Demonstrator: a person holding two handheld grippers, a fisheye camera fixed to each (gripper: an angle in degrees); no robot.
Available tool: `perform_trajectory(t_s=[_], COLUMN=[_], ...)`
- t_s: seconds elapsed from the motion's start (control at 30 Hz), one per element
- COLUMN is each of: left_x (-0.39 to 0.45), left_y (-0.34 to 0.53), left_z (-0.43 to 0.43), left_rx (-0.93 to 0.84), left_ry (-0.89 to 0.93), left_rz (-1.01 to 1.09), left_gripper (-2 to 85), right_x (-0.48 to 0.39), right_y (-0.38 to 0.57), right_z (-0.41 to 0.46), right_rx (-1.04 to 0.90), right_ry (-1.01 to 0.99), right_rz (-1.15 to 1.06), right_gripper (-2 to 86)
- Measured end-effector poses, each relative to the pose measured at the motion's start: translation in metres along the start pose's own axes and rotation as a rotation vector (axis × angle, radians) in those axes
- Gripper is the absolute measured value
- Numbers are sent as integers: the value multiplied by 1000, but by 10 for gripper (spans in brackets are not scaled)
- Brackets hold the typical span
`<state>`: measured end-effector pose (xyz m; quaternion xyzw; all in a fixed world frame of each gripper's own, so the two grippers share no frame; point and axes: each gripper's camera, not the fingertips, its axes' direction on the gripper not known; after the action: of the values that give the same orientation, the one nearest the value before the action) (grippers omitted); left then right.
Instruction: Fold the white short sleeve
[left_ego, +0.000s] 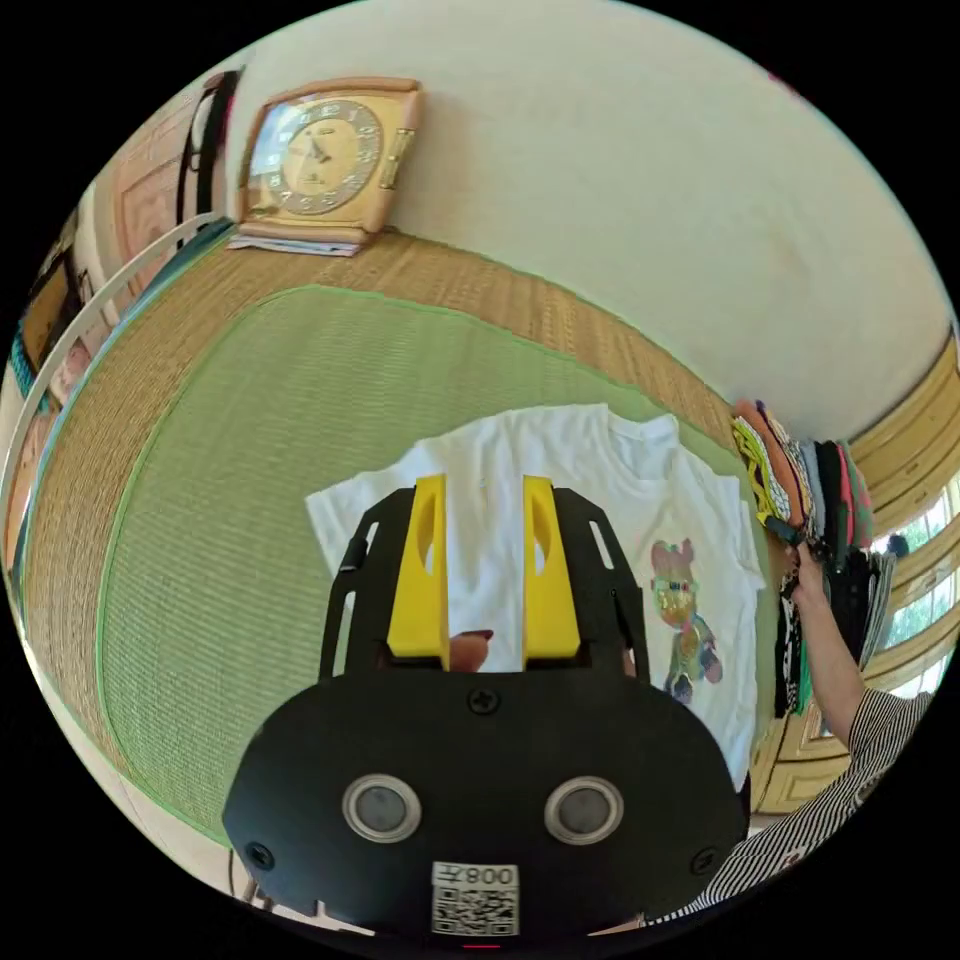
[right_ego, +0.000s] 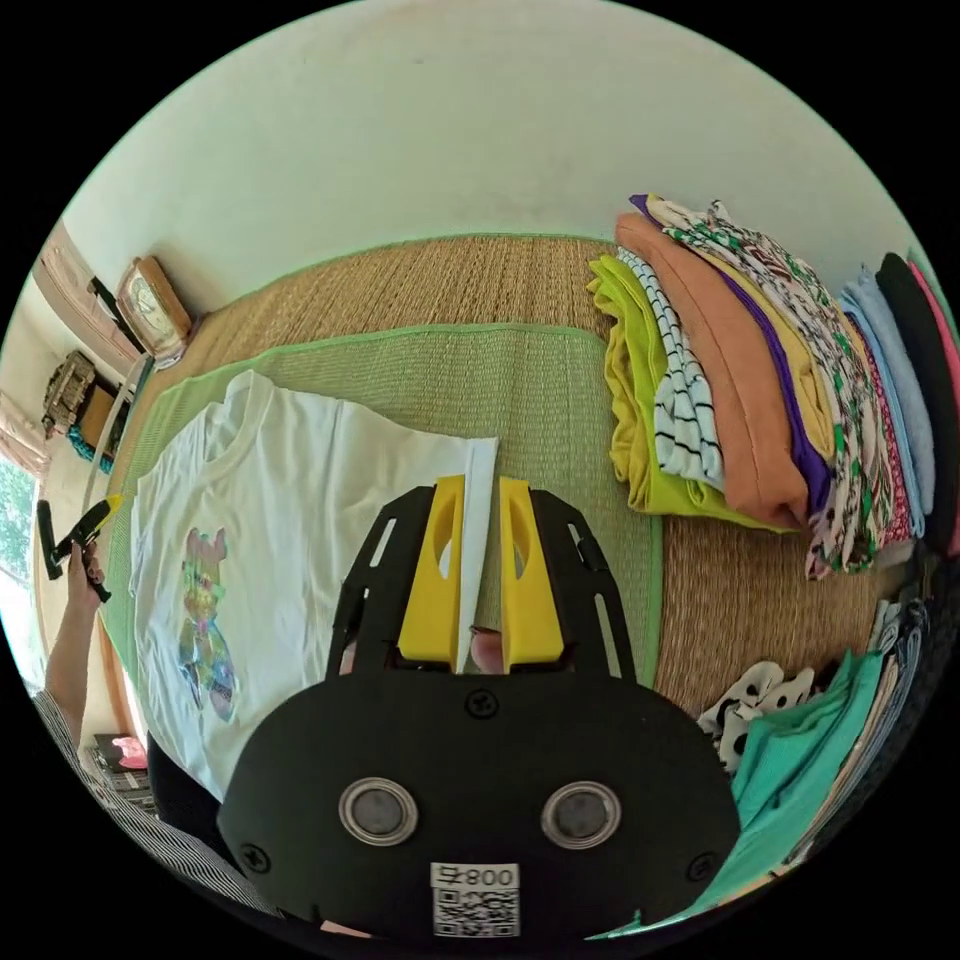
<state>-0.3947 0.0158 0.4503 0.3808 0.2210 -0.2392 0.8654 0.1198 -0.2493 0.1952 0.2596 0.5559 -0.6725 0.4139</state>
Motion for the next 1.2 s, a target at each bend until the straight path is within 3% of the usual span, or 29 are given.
perform_trajectory(t_s=[0.2,0.37,0.57,0.9,1.0,1.13,1.2], left_x=[-65,-81,-101,-141,-155,-170,-171], left_y=[11,24,23,39,64,111,127], left_z=[-3,4,-23,-38,-60,-78,-79], left_rx=[-42,-99,-57,-108,-80,-80,-105], left_ry=[-108,-151,-168,-224,-120,146,147], left_rz=[-165,-165,-151,-195,-196,-176,-178], left_gripper=[109,34,12,55,83,114,118], right_x=[-26,-34,-16,32,39,29,13], right_y=[-28,-35,-46,-45,-31,11,38], right_z=[29,31,16,6,-15,-39,-42], right_rx=[-69,-68,-79,-85,-31,19,4], right_ry=[139,177,233,42,9,-141,-156], right_rz=[-41,-58,-34,143,163,118,85], right_gripper=[48,14,-1,15,42,66,67])
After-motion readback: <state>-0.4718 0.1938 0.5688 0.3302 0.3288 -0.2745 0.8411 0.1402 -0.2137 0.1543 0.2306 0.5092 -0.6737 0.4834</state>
